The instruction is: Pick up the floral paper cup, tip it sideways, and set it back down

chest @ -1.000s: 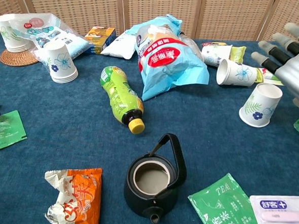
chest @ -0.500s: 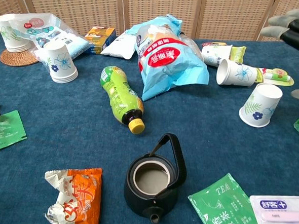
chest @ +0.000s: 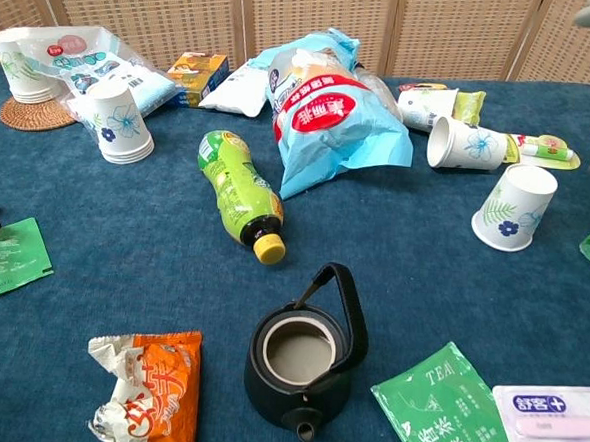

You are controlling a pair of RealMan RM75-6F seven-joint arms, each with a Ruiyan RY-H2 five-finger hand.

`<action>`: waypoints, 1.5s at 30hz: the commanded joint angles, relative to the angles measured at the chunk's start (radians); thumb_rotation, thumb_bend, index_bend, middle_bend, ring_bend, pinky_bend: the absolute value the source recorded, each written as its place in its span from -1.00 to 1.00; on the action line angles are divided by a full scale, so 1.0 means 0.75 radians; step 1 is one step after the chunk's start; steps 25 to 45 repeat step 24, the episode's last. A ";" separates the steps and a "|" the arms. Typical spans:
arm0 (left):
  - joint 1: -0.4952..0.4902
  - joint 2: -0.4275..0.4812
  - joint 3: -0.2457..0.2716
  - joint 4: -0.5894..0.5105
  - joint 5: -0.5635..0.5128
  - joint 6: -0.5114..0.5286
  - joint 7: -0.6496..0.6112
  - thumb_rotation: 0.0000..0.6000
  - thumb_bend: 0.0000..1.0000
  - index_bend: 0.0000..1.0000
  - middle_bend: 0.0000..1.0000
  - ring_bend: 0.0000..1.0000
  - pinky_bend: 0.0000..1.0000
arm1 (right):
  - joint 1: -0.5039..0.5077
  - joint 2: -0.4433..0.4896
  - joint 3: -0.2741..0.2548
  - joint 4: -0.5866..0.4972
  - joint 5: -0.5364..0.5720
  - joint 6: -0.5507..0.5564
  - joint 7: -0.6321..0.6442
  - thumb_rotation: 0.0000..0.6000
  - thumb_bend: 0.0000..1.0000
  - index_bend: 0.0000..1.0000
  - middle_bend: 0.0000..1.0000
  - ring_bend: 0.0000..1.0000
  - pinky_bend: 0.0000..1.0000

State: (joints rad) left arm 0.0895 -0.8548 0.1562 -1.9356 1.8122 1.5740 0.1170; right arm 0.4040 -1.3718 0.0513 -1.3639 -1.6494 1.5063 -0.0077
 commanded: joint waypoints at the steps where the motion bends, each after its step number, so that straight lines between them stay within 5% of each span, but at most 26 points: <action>1: 0.001 0.001 0.001 0.002 0.004 0.004 -0.004 1.00 -0.52 -1.00 -1.00 -1.00 -1.00 | -0.064 0.102 -0.018 -0.163 0.083 -0.031 0.029 0.45 -0.79 -0.90 -1.00 -1.00 -1.00; 8: 0.004 0.002 0.002 0.007 0.009 0.012 -0.012 1.00 -0.52 -1.00 -1.00 -1.00 -1.00 | -0.161 0.181 -0.038 -0.274 0.147 -0.003 0.025 0.25 -0.96 -1.00 -1.00 -1.00 -1.00; 20: 0.006 -0.004 0.003 0.010 0.013 0.012 -0.001 1.00 -0.52 -1.00 -1.00 -1.00 -1.00 | -0.309 0.209 -0.031 -0.262 0.172 0.135 0.014 0.24 -1.00 -1.00 -1.00 -1.00 -1.00; 45: 0.002 -0.004 0.002 0.008 0.004 0.002 0.001 1.00 -0.52 -1.00 -1.00 -1.00 -1.00 | -0.322 0.208 -0.019 -0.261 0.181 0.129 0.043 0.23 -1.00 -1.00 -1.00 -1.00 -1.00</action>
